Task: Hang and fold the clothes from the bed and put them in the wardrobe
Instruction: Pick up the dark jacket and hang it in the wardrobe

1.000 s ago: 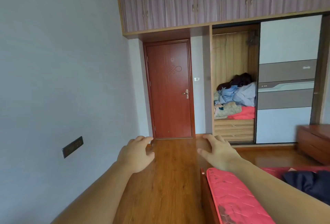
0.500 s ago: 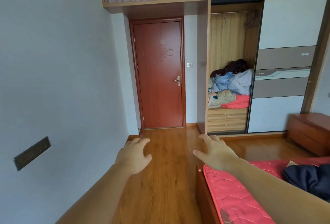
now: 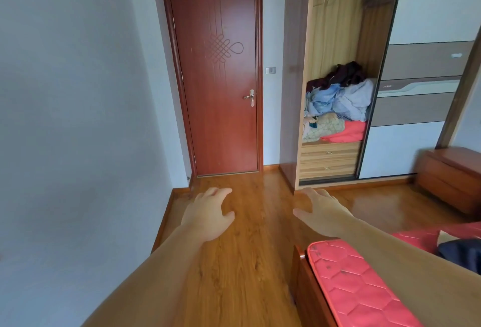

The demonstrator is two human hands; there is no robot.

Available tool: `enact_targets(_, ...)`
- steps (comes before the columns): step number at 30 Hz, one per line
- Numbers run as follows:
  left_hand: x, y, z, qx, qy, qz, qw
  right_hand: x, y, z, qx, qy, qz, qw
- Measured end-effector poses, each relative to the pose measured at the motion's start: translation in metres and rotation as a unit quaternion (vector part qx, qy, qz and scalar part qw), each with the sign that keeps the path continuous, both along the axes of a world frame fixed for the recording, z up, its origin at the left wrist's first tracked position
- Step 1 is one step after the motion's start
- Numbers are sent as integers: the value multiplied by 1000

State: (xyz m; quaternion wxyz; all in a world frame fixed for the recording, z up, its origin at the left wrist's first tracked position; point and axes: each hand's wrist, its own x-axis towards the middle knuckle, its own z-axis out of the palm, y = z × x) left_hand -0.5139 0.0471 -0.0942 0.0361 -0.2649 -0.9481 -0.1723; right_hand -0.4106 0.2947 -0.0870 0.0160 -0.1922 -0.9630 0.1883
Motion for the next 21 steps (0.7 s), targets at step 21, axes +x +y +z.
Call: enact_targets(21, -422, 133, -12, 28, -9, -8, 1000, -417, 122, -11, -14, 12, 19, 1000)
